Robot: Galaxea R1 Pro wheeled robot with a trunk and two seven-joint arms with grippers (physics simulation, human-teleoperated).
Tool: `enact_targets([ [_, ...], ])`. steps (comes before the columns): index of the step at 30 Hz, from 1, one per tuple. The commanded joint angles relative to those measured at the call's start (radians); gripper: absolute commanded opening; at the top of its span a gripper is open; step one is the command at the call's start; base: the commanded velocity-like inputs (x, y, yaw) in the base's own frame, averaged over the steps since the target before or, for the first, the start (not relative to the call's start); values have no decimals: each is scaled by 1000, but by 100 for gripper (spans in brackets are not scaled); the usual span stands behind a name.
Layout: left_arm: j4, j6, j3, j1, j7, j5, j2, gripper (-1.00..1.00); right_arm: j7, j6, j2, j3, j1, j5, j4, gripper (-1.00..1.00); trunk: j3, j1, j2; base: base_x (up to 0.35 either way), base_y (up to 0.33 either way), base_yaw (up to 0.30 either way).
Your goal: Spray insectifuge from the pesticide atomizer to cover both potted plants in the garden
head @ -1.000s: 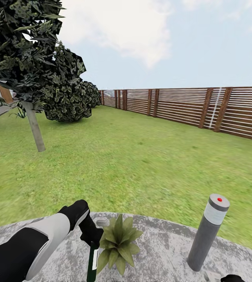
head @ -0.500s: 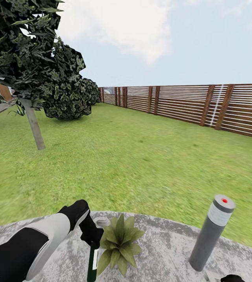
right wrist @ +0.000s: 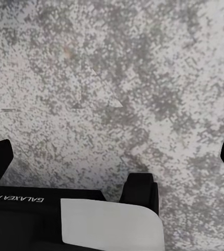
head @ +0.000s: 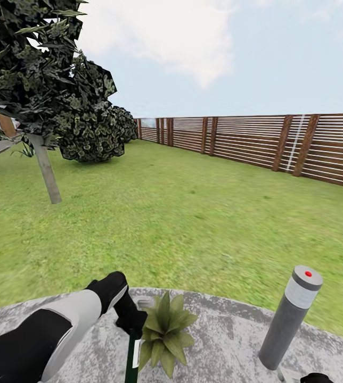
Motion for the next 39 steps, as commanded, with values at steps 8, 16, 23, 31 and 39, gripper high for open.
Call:
enact_targets([
  [8, 0, 1, -8, -1, -10, -7, -6, -100, 1, 6, 0, -8, -1, 0, 1, 100, -1, 0, -1, 0, 0, -84],
  [16, -6, 0, -6, -1, -10, -10, -12, -100, 1, 6, 0, -8, -1, 0, 0, 100, -1, 0, -1, 0, 0, -241],
  [23, -8, -1, -18, -1, -10, -71, -17, -100, 1, 6, 0, -8, -1, 0, 0, 100, -1, 0, -1, 0, 0, -73],
  [31, -1, -3, -62, 6, -9, -192, -12, -100, 1, 6, 0, -8, -1, 3, 1, 100, -1, 0, -1, 0, 0, -2],
  [39, -4, -3, -62, 7, -10, -193, -15, -100, 1, 6, 0, -8, -1, 6, 0, 100, -1, 0, -1, 0, 0, 0],
])
